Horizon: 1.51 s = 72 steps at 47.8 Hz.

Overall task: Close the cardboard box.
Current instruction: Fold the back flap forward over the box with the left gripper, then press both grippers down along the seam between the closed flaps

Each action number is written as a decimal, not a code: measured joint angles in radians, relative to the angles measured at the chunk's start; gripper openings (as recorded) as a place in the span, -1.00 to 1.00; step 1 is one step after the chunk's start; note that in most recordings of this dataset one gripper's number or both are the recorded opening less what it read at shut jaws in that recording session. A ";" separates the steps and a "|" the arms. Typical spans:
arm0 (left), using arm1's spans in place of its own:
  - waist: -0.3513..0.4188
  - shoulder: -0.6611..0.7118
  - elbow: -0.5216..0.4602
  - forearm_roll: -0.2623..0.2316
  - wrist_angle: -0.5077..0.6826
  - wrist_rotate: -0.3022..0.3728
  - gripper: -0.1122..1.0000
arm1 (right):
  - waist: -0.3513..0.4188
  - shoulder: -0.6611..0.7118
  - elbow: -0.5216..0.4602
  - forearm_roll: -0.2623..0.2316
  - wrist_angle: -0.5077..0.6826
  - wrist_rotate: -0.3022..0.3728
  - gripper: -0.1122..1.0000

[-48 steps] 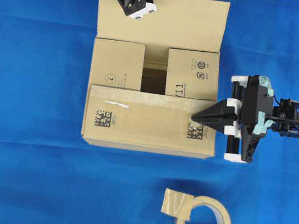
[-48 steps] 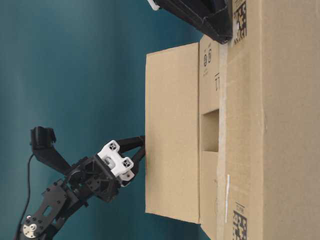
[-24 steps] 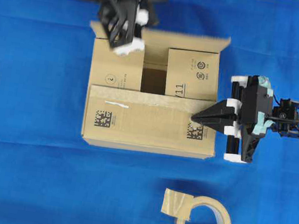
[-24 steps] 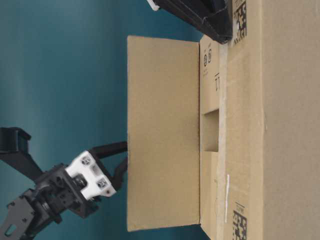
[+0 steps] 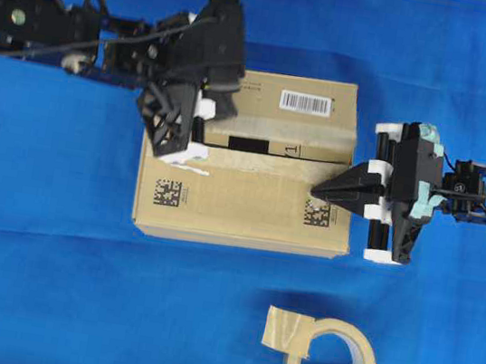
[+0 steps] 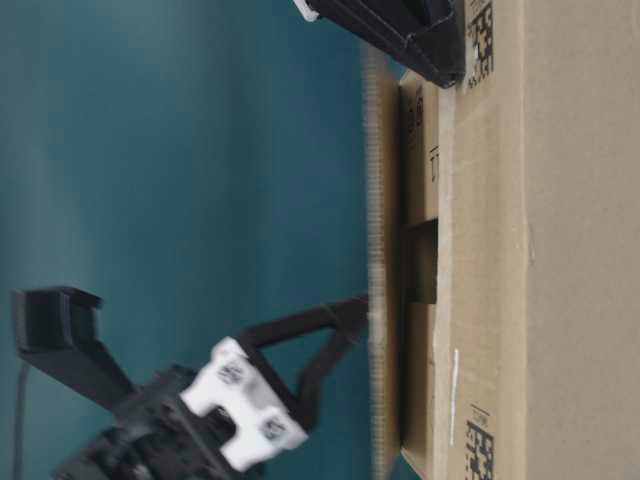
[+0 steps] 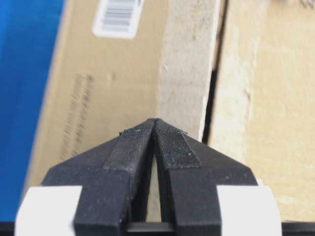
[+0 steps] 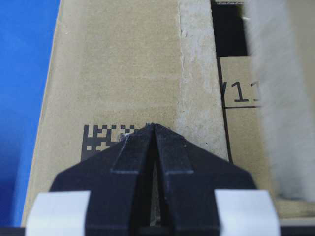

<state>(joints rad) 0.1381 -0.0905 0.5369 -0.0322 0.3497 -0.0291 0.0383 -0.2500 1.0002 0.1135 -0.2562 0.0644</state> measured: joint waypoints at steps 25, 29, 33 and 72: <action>-0.029 -0.005 0.167 0.000 -0.230 -0.087 -0.79 | -0.023 0.000 -0.011 0.000 -0.020 -0.005 -0.79; -0.032 -0.006 0.167 0.000 -0.236 -0.087 -0.79 | -0.043 0.000 -0.011 0.000 -0.034 -0.005 -0.79; -0.037 -0.006 0.169 0.000 -0.244 -0.087 -0.79 | -0.064 0.000 -0.011 0.000 -0.038 -0.003 -0.79; -0.074 -0.055 0.259 0.000 -0.380 -0.087 -0.79 | -0.118 0.048 -0.011 0.000 -0.025 -0.005 -0.79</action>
<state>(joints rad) 0.0644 -0.1457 0.7961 -0.0322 -0.0307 -0.1166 -0.0798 -0.2025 0.9894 0.1135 -0.2807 0.0598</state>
